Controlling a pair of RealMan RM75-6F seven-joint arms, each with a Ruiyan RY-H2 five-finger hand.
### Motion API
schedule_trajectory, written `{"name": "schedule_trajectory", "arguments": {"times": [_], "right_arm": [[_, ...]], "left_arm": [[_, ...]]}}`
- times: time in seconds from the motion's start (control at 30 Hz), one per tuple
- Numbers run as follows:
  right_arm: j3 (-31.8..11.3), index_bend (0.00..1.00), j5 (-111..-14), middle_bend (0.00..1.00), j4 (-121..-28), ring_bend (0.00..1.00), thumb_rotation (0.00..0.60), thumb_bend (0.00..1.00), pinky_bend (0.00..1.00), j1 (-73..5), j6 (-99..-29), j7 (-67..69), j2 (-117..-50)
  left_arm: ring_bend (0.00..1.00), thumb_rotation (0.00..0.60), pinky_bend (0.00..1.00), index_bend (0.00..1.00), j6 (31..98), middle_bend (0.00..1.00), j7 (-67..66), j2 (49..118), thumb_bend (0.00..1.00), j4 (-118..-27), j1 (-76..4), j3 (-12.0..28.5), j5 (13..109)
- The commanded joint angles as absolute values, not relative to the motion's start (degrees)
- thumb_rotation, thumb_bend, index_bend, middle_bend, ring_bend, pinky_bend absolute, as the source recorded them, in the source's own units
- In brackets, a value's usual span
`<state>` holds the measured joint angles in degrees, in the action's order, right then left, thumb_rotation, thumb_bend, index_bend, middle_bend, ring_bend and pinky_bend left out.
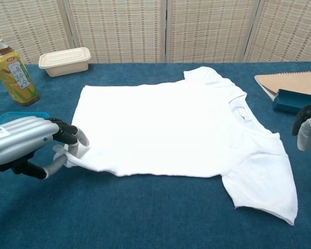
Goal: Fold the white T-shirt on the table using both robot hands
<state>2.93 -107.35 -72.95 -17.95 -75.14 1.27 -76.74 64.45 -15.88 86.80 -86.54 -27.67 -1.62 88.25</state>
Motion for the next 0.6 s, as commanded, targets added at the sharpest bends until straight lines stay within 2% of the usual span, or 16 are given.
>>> {"name": "schedule_trajectory", "arguments": {"times": [0.03,0.6], "right_arm": [[3.4,0.45,-106.9,0.32,-69.8,0.19,0.600,0.09,0.30,-18.8,-74.5,2.0,-79.1],[5.4,0.45,-106.5,0.32,-56.1,0.19,0.600,0.09,0.30,-21.3,-74.5,4.5,-87.9]], "left_arm": [[0.23,0.600,0.15,0.75,64.4,0.27,-15.8,86.7,0.59,-86.6,-27.5,-1.7,88.0],[0.23,0.600,0.15,0.75,64.0,0.27,-15.3,87.1,0.59,-86.1,-27.4,-1.7,87.4]]}}
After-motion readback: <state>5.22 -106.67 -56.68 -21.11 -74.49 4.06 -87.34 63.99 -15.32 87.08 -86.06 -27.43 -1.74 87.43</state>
